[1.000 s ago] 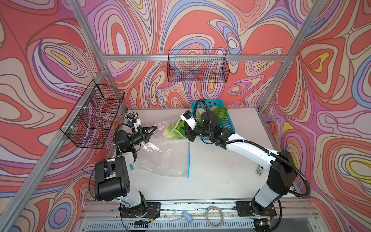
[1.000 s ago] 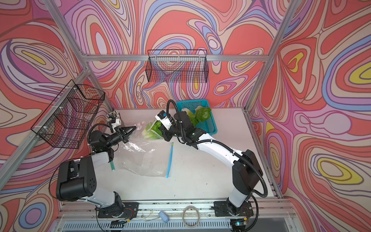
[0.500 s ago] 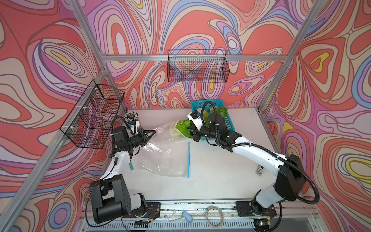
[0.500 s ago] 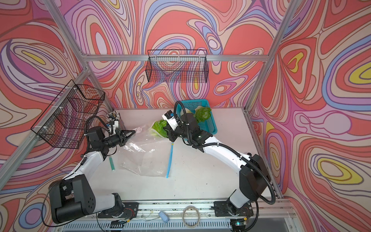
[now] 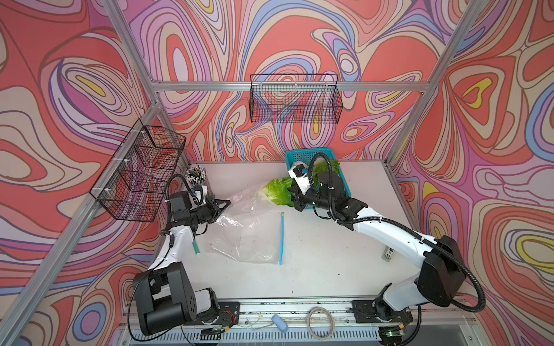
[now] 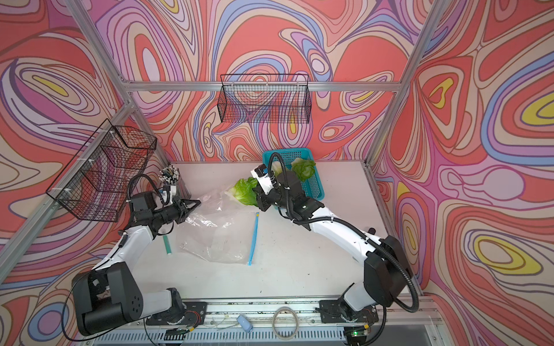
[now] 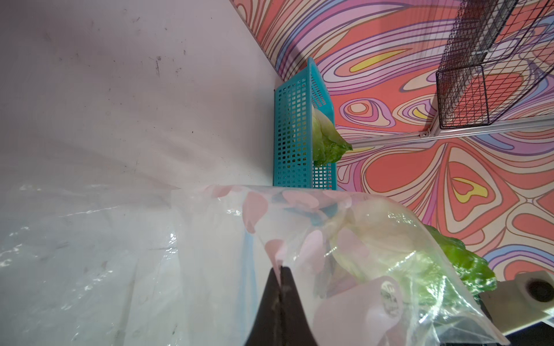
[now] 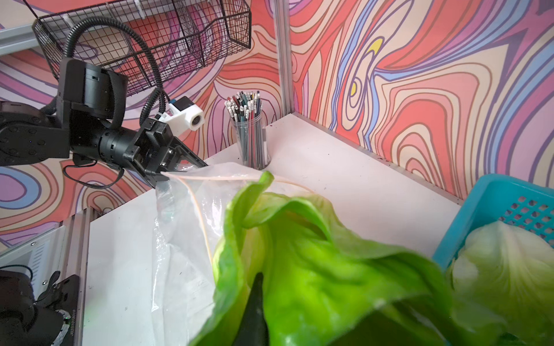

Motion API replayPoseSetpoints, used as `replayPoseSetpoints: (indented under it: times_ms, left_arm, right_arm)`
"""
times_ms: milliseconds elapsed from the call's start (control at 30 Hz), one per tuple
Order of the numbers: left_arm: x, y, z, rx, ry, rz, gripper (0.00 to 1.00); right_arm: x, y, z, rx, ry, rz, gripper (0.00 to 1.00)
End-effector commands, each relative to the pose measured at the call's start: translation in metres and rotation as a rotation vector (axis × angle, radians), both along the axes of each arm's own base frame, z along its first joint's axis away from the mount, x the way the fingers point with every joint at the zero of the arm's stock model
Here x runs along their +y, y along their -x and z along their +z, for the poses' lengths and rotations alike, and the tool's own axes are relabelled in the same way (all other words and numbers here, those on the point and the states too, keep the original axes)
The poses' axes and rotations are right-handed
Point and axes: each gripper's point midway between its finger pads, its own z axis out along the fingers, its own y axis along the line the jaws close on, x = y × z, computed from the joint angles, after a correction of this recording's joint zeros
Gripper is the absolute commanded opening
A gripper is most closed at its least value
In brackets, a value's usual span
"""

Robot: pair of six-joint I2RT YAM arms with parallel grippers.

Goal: Open the zip-top bag and take out the chinese cabbages
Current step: Pick up the Chinese cabbage from the zipper food storage bag.

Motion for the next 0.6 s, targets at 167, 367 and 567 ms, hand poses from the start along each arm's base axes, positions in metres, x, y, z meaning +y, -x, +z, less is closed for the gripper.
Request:
replayPoseSetpoints:
  times_ms: [167,367,567]
  left_arm:
    - [0.01,-0.001,0.01,-0.024,-0.059,0.03,0.0]
    - [0.013,-0.001,0.008,-0.015,-0.07,0.039,0.0]
    - [0.015,0.0,0.006,-0.005,-0.079,0.042,0.0]
  right_arm:
    - [-0.024,-0.002,0.029,-0.065,-0.043,-0.081,0.0]
    - [-0.035,-0.003,0.031,-0.072,-0.042,-0.118,0.0]
    - [-0.045,-0.005,0.034,-0.077,-0.039,-0.15,0.0]
